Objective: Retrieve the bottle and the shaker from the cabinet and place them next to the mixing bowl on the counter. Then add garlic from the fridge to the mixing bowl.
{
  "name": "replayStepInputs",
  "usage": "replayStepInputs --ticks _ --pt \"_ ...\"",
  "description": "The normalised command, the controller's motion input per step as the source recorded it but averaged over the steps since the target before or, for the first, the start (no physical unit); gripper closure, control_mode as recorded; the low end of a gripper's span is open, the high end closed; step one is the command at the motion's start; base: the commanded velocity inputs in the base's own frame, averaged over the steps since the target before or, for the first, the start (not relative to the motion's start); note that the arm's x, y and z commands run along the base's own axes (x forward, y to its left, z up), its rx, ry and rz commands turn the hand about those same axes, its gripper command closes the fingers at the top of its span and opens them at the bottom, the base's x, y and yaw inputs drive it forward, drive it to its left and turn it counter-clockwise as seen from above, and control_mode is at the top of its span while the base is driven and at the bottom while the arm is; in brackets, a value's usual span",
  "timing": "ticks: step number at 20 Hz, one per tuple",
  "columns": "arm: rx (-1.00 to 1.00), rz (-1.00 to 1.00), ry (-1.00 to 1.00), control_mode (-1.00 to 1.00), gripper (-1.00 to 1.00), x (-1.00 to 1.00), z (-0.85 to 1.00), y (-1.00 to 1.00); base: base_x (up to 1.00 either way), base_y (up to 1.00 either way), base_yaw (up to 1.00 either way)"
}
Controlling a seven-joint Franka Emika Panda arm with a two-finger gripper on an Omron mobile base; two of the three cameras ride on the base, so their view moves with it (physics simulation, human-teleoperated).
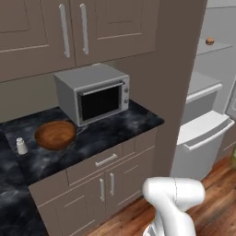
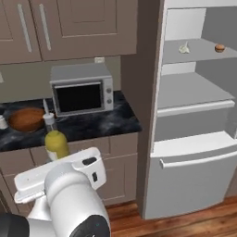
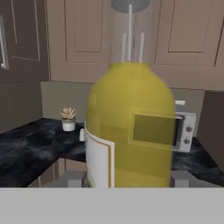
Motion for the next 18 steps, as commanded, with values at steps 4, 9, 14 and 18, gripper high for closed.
replayStepInputs --ticks 4,9,14,18 --pt "0.00 0.00 0.00 1.00 1.00 0.00 0.00 0.00 0.33 0.78 0.16" --pt "0.00 0.00 0.00 1.00 1.00 0.00 0.00 0.00 0.47 0.04 0.15" --pt "0.00 0.00 0.00 1.00 1.00 0.00 0.00 0.00 0.45 0.29 0.18" --pt "0.00 0.00 0.00 1.00 1.00 0.00 0.00 0.00 0.22 0.26 0.13"
